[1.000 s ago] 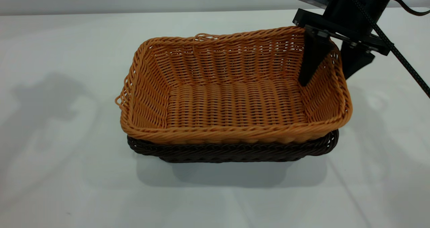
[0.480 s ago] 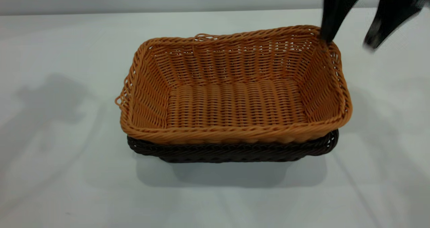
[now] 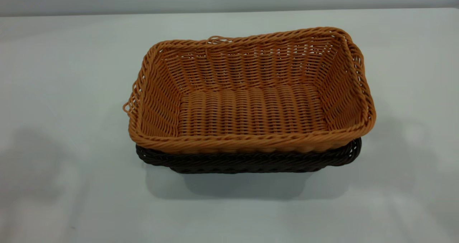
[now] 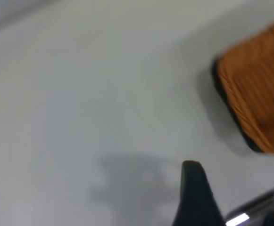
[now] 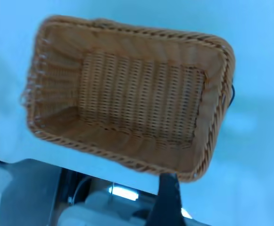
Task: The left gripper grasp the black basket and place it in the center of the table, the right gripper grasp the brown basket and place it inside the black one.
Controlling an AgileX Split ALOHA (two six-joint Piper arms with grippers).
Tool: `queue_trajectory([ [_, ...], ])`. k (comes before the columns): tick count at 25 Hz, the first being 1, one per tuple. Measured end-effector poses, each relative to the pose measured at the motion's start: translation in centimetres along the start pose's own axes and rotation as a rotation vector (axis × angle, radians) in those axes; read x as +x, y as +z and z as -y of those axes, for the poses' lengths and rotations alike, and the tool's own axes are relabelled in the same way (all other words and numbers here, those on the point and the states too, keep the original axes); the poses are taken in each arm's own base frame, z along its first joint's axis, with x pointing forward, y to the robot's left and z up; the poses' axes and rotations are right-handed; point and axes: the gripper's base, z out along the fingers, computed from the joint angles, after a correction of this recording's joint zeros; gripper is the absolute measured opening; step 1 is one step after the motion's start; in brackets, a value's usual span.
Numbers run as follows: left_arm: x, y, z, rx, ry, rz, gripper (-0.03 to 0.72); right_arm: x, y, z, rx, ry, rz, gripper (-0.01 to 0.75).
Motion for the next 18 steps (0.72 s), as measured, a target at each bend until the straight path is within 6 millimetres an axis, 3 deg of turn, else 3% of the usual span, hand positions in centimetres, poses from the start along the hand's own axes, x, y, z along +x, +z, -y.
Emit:
queue_trajectory([
  [3, 0.7, -1.9, 0.7, -0.016, -0.060, 0.053, 0.395, 4.5, -3.1, -0.5, 0.017, -0.030, 0.065, 0.547],
  [6, 2.3, -3.2, 1.6, -0.025, -0.093, 0.081, 0.377, 9.4, -3.9, -0.2, 0.049, -0.046, 0.084, 0.546],
  [13, 8.2, -2.8, 3.8, -0.010, -0.114, 0.039, 0.370, 18.8, -1.3, 2.1, 0.138, -0.020, 0.159, 0.545],
  [18, 14.0, 0.5, 5.4, 0.028, -0.141, -0.082, 0.370, 22.8, 1.4, 3.7, 0.192, 0.026, 0.141, 0.545],
])
